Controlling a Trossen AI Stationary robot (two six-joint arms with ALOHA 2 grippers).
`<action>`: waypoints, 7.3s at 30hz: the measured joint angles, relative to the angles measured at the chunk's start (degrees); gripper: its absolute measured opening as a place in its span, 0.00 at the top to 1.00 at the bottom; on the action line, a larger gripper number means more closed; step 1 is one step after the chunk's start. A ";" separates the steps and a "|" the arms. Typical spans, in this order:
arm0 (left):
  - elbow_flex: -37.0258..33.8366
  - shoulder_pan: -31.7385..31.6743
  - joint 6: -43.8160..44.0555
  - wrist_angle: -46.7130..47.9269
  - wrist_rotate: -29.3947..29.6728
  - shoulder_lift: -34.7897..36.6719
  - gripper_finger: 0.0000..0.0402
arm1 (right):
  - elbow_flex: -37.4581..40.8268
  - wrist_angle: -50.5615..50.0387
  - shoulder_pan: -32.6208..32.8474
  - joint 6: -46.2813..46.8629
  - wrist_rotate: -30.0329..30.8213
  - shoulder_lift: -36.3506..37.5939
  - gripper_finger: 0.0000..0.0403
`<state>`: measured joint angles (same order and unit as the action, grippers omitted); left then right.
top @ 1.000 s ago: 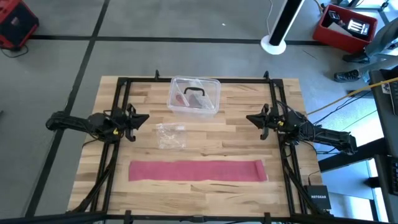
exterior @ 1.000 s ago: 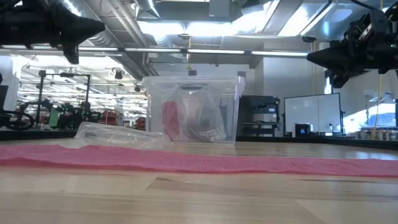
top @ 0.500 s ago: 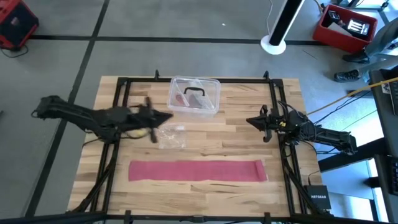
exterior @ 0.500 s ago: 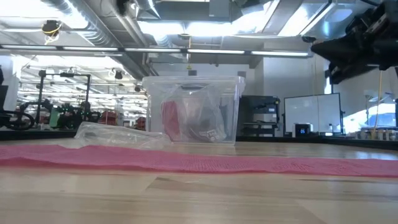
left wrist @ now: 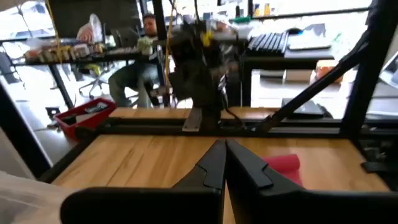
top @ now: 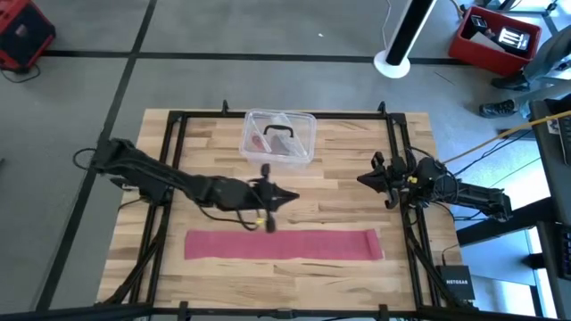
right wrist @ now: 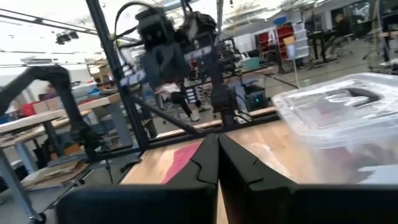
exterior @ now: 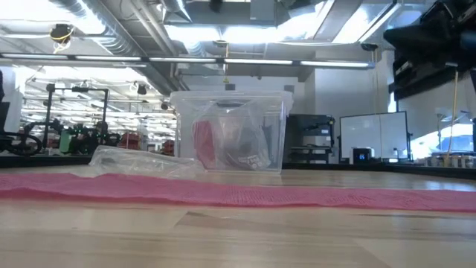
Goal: Roll bandage
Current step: Roll the pink bandage
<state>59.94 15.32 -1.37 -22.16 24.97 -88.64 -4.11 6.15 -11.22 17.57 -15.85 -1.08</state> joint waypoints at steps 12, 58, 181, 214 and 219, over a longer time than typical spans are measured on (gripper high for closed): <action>4.46 -1.76 -6.04 -5.43 -7.47 -9.72 1.00 | -21.53 -18.14 0.00 -5.70 0.87 -17.58 0.98; 49.36 -3.70 5.90 -0.57 -16.89 -57.33 0.61 | -18.88 -45.19 54.79 52.09 8.12 -44.11 0.86; 49.36 -11.68 -30.18 31.72 -5.42 -8.10 0.99 | -44.91 -20.92 45.96 -20.31 64.32 -40.44 0.43; 50.49 0.54 -24.04 37.79 2.25 -2.63 0.99 | -30.45 15.93 20.52 -33.18 33.07 -51.34 0.99; 50.97 0.26 -22.53 38.34 2.32 0.81 0.99 | -30.48 3.98 20.56 -31.90 32.75 -47.97 0.99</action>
<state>110.91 15.57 -23.90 16.19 27.29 -87.83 -34.59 10.13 9.33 -14.33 16.90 -49.04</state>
